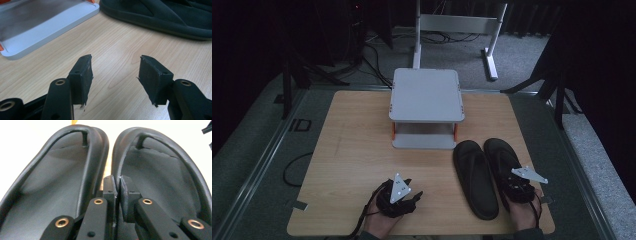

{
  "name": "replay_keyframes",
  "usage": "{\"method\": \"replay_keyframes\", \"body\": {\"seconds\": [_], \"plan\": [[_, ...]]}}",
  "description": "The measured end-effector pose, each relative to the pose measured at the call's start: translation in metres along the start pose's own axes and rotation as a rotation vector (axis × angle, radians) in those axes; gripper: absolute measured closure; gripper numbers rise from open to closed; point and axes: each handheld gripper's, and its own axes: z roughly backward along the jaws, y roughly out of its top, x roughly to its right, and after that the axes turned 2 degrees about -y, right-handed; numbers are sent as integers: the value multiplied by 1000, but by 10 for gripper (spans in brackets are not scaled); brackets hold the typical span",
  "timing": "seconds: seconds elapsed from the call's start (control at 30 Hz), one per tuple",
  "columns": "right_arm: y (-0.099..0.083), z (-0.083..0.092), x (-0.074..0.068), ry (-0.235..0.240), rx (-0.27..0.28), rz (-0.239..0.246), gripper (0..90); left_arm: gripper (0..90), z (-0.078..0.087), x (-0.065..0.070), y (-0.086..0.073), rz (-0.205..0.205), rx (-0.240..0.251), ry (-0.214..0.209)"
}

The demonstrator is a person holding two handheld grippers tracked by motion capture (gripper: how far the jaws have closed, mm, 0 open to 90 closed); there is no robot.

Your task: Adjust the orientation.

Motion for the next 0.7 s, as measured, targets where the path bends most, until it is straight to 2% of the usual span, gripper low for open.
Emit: {"method": "replay_keyframes", "body": {"seconds": [0.07, 0.1, 0.37, 0.43, 0.5, 0.53, 0.6, 0.63, 0.7], "plan": [[1, -2, 0, -6, 5, 2, 842, 445, 0, 0, 0, -1, -1, 0], [2, -3, 0, 2, 8, -12, 841, 445, 0, 0, 0, -4, -4, 1], [2, -3, -4, 44, 3, -27, 814, 445, -2, 1, -1, -4, -6, 0], [2, -1, -2, 75, 18, -49, 735, 445, -2, 1, -1, -5, -6, 1], [3, 1, -1, 85, 25, -56, 708, 445, -2, 1, -1, -4, -6, 1], [4, 5, -1, 77, 42, -64, 635, 445, -1, 1, -1, -6, -8, 2], [4, 5, -1, 77, 42, -64, 635, 445, -1, 1, -1, -5, -6, 2], [4, 6, -1, 84, 44, -68, 603, 445, -1, 1, -1, -8, -8, 5], [0, 7, -9, 54, 27, -38, 462, 445, -1, 0, -1, -4, -6, 5]]}}
